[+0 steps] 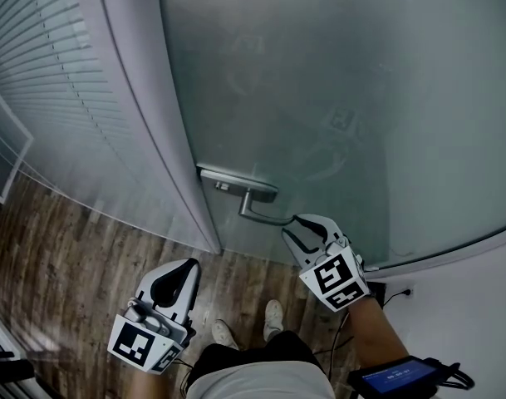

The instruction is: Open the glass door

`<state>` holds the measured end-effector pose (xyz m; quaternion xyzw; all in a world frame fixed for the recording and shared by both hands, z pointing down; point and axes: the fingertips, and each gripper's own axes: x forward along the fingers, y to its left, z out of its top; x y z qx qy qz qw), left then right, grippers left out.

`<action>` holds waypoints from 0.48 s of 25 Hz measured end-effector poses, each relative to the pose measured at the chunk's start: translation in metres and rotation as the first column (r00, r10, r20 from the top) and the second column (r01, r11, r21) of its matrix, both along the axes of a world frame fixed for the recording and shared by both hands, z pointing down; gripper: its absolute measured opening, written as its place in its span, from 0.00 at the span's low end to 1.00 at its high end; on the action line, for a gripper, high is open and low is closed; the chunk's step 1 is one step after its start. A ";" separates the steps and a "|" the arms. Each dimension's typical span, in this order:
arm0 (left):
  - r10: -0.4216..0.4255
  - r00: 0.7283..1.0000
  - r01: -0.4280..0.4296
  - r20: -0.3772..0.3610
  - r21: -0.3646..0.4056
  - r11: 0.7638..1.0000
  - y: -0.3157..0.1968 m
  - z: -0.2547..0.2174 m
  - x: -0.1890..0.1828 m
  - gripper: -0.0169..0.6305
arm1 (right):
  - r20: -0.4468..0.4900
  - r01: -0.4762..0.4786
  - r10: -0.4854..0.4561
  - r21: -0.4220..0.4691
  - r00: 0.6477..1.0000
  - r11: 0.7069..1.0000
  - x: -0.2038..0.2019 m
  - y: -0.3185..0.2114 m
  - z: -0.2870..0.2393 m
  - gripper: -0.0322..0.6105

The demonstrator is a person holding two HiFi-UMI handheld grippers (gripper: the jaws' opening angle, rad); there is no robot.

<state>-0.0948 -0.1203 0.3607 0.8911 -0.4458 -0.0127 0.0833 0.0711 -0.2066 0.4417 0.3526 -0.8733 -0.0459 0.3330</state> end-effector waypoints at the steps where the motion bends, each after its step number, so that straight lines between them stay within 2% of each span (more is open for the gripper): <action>1: 0.001 1.000 -0.001 0.001 -0.001 1.000 -0.001 0.000 -0.001 0.03 | 0.002 -0.007 0.007 0.003 1.000 1.000 0.001 -0.002 0.001 0.23; 8: -0.003 1.000 0.003 -0.002 -0.010 1.000 -0.001 0.003 -0.007 0.03 | -0.037 -0.014 0.016 0.038 0.999 0.999 0.000 -0.004 0.001 0.19; 12: -0.009 1.000 0.009 -0.006 -0.009 1.000 0.000 0.003 -0.010 0.03 | -0.028 -0.029 0.029 0.009 0.999 1.000 -0.001 -0.004 0.014 0.19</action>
